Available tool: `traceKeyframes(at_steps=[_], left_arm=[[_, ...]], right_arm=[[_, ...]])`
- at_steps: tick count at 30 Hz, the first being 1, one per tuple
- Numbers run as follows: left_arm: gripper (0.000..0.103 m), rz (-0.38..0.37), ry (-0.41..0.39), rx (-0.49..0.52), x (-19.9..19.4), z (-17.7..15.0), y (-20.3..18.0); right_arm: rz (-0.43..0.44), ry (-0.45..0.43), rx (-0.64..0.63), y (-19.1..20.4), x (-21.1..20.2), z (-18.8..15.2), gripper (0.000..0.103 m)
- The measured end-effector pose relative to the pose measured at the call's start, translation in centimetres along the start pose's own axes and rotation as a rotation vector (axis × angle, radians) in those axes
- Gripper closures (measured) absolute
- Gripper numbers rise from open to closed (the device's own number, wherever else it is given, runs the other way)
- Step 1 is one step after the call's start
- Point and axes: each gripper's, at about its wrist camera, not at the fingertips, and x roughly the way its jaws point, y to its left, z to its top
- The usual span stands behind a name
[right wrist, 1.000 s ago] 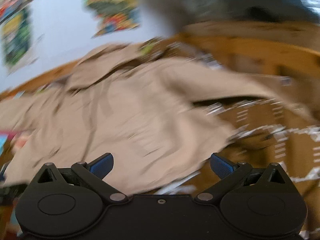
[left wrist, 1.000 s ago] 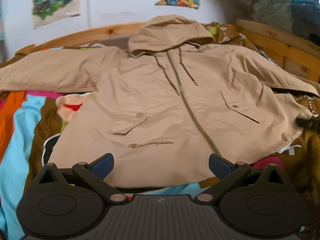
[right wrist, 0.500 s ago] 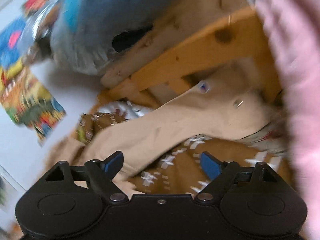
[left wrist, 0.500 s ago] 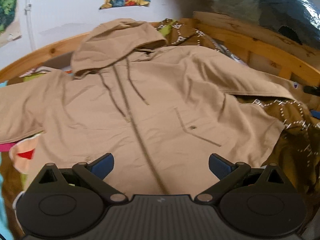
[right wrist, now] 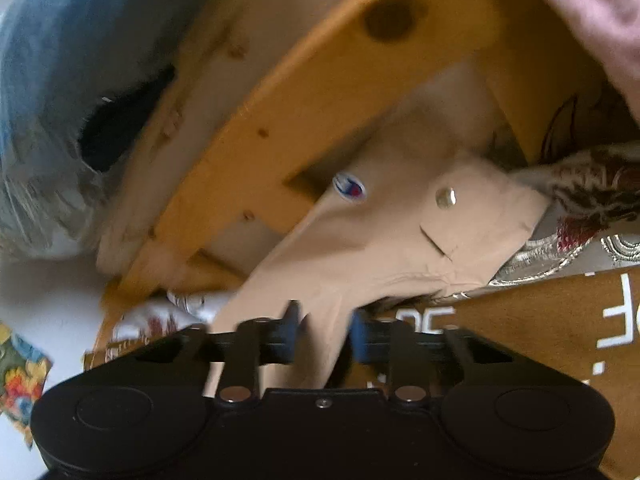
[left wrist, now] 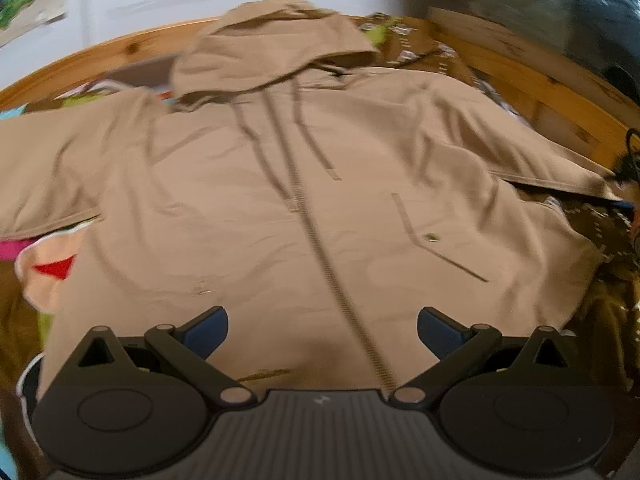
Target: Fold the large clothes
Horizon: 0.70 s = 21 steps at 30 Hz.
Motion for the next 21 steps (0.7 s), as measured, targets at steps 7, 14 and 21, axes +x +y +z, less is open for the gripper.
traceKeyframes(at_steps=[7, 14, 21], left_arm=[[0.001, 0.056, -0.029, -0.089, -1.0, -0.5, 6.4], [0.001, 0.155, -0.116, -0.232, -2.7, -0.9, 12.2], [0.001, 0.23, -0.145, -0.379, -4.0, -2.0, 16.2]], right_arm=[[0.278, -0.365, -0.534, 11.4, -5.0, -5.2, 0.1], [0.941, -0.378, -1.536, 19.1, -12.5, -24.5, 0.101], [1.128, -0.022, -2.155, 9.6, -14.3, -35.5, 0.073]])
